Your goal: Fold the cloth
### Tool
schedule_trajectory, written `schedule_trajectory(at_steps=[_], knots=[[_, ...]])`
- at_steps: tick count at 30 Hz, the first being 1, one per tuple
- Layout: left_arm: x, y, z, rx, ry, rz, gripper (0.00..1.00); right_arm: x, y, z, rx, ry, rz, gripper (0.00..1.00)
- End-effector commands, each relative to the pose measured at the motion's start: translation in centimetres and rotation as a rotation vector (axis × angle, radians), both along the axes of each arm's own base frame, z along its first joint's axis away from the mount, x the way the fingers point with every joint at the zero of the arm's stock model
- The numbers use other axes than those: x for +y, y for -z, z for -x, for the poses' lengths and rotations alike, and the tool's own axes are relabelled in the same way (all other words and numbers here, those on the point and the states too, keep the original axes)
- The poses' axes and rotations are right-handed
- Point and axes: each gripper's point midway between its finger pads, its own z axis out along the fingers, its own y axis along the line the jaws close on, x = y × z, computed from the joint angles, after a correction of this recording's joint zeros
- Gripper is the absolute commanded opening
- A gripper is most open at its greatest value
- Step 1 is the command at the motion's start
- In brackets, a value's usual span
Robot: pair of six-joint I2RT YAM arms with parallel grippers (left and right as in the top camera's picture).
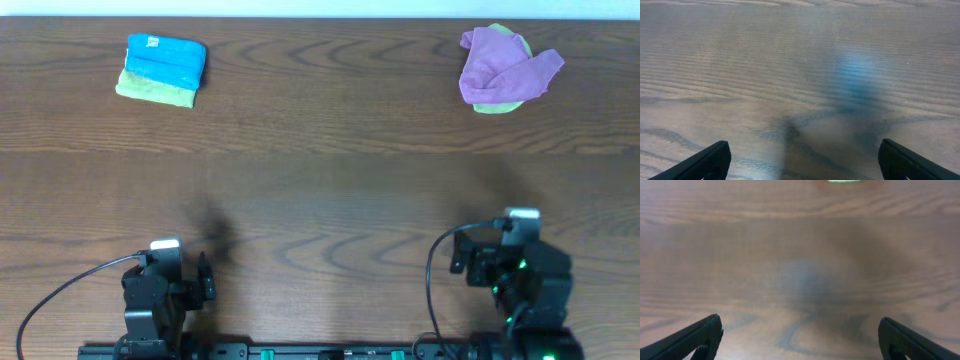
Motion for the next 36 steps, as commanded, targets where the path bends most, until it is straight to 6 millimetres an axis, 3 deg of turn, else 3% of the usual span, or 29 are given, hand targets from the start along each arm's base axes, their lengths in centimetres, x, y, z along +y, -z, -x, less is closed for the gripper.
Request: schedule_trajectory(at_steps=[1, 5, 14, 36], knots=[[0.0, 2.4, 0.8, 0.074, 0.005, -0.008, 0.95, 0.3, 3.3, 0.7, -0.01, -0.027, 0.003, 0.99], [0.0, 2.4, 0.8, 0.074, 0.005, -0.008, 0.95, 0.7, 5.1, 1.4, -0.031, -0.045, -0.005, 0.99], [0.0, 2.4, 0.8, 0.074, 0.005, -0.008, 0.95, 0.4, 4.0, 1.3, -0.094, -0.067, 0.057, 0.99], [0.0, 2.4, 0.8, 0.074, 0.005, -0.008, 0.95, 0.4, 3.9, 1.2, -0.101, -0.068, 0.057, 0.99]])
